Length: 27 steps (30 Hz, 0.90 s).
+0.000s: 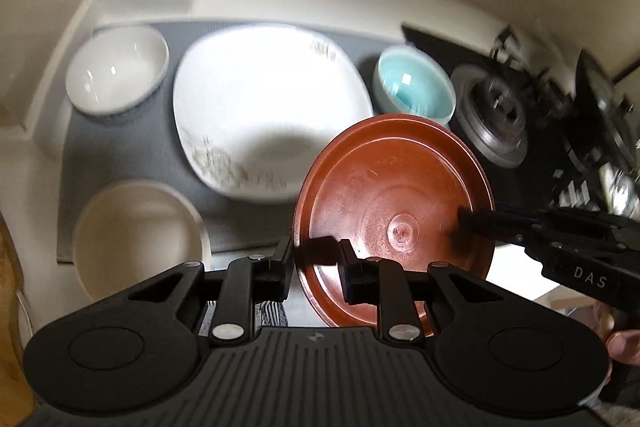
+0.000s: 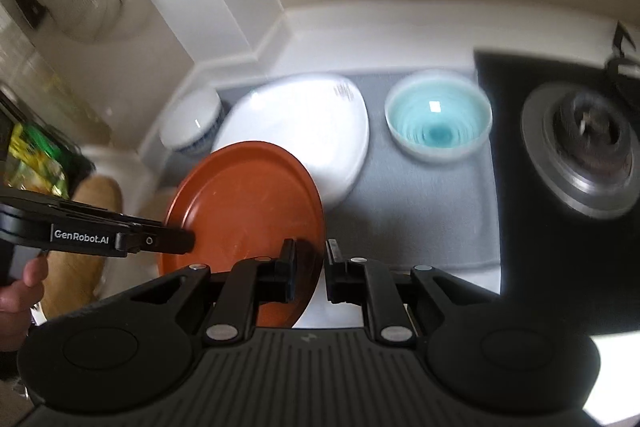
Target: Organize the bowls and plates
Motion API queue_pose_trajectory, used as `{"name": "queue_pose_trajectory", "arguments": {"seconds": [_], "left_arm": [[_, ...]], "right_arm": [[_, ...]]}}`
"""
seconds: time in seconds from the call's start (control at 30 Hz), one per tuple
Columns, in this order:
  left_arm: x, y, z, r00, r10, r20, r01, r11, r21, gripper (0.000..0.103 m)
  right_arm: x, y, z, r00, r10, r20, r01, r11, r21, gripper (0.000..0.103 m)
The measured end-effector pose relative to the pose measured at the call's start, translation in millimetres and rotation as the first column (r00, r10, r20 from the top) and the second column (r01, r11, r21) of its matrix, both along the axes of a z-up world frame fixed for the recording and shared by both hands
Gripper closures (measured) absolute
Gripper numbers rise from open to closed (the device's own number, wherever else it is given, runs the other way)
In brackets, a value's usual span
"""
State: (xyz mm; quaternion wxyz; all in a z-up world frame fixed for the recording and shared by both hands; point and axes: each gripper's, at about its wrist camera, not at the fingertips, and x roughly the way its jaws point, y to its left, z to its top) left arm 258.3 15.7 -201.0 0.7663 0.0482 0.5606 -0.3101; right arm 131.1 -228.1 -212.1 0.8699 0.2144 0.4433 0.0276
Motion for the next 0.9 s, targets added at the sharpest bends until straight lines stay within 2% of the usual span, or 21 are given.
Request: {"name": "queue_pose_trajectory", "arguments": {"seconds": [0.1,0.2,0.3,0.4,0.47,0.53,0.67,0.8,0.9], "left_arm": [[7,7,24,0.999,0.017,0.036,-0.016,0.999,-0.035,0.079],[12,7,45,0.995,0.024,0.098,-0.020,0.999,-0.038,0.079],[25,8,58,0.995,0.038,0.098,-0.033,0.998,-0.047,0.079],[37,3,62,0.991,0.030,0.127,-0.026,0.999,-0.033,0.079],[45,-1,59,0.992,0.038,0.117,-0.035,0.999,-0.031,0.078],[54,-2,57,0.994,0.069,0.086,-0.065,0.997,-0.048,0.078],[67,-7,58,0.990,0.116,0.079,-0.109,0.990,-0.084,0.079],[67,-12,76,0.980,0.143,0.140,-0.127,0.985,-0.116,0.079],[63,-9,102,0.970,0.160,0.184,-0.130,0.978,-0.163,0.079]], "right_arm": [[4,-2,26,0.997,-0.017,0.071,0.016,1.000,0.014,0.089],[12,-7,50,0.991,-0.052,0.127,0.042,0.996,0.078,0.089],[26,-2,68,0.984,-0.035,0.177,0.030,0.999,0.030,0.089],[44,-3,74,0.979,-0.027,0.202,0.027,1.000,0.006,0.089],[55,-7,72,0.976,-0.039,0.212,0.035,0.999,0.020,0.089],[65,-13,70,0.975,-0.054,0.216,0.050,0.999,0.021,0.089],[76,-21,69,0.967,-0.096,0.236,0.089,0.995,0.039,0.089],[81,-25,77,0.955,-0.116,0.273,0.111,0.993,0.032,0.089],[80,-27,94,0.945,-0.128,0.301,0.125,0.992,0.029,0.089]]}}
